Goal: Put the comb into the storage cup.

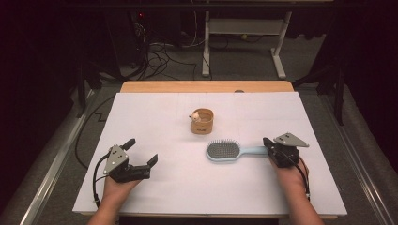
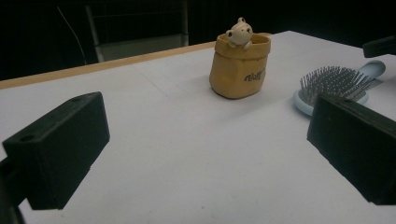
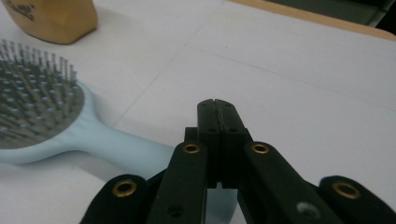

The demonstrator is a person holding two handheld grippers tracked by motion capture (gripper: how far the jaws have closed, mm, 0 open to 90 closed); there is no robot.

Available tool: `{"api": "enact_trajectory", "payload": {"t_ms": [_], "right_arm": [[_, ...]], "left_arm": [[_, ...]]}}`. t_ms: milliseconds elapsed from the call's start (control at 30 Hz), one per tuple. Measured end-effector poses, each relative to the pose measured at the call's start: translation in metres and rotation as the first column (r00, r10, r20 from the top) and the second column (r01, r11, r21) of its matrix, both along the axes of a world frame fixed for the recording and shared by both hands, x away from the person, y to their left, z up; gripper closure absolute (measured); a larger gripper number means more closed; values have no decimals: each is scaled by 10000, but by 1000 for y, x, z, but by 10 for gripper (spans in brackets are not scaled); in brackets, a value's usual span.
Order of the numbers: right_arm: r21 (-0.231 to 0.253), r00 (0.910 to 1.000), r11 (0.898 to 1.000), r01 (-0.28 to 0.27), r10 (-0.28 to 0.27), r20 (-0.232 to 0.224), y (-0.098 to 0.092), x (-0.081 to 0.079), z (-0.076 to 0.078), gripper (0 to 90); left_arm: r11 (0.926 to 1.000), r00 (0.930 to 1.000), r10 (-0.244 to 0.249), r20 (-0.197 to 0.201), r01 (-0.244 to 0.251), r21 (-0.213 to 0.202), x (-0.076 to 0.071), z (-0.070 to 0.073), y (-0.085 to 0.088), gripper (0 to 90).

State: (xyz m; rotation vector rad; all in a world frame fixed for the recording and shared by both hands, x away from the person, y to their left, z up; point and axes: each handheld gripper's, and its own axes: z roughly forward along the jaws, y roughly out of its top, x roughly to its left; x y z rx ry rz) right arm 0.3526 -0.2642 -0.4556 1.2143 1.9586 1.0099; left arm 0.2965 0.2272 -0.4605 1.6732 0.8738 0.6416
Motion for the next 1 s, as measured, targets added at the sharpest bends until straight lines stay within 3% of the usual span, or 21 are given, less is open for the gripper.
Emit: {"api": "enact_trajectory", "payload": {"t_ms": [233, 367, 467, 633, 767, 1000], "right_arm": [[-363, 9984, 9993, 42, -62, -563, 2, 16, -3, 900], [-850, 9947, 9963, -146, 58, -1023, 7, 21, -4, 900], [-895, 9892, 9957, -237, 104, -1463, 7, 24, -3, 900], [-885, 9851, 9952, -408, 252, -1701, 6, 23, 0, 900], [-1167, 9794, 9905, -727, 487, -1961, 8, 18, 0, 900], [-1277, 9776, 9865, -1025, 762, -1962, 10, 2, 3, 900]], "left_arm": [[9998, 9999, -141, 27, 141, 130, 0, -1, -2, 0], [9997, 9998, -181, 22, 181, 135, -1, -2, -3, 0], [9997, 9997, -239, -10, 239, 84, -1, -3, -3, 0], [9996, 9996, -281, 48, 281, 53, -1, -2, -3, 0], [9994, 9993, -356, -61, 356, -40, -1, -3, -4, 0], [9988, 9987, -482, -185, 481, -68, -1, -3, -5, 0]]}}
